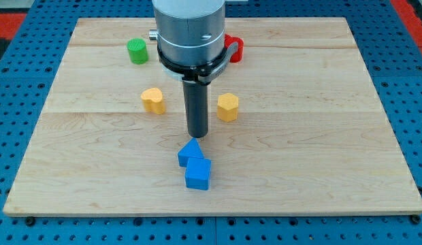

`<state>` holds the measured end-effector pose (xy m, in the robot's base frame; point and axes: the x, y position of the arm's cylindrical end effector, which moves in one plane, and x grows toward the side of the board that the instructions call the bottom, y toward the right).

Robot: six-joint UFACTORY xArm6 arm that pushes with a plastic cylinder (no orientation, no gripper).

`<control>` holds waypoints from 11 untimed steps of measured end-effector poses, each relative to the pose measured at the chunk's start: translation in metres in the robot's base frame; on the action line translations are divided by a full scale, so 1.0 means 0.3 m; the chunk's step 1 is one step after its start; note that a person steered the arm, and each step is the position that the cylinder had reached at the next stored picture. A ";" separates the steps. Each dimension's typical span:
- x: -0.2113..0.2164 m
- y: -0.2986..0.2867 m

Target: Push the yellow heart into the yellow hexagon

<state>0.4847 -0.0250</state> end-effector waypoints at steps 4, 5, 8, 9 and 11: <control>-0.017 -0.147; -0.020 -0.271; -0.235 -0.319; -0.324 -0.425; -0.265 -0.268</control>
<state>0.4053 -0.1054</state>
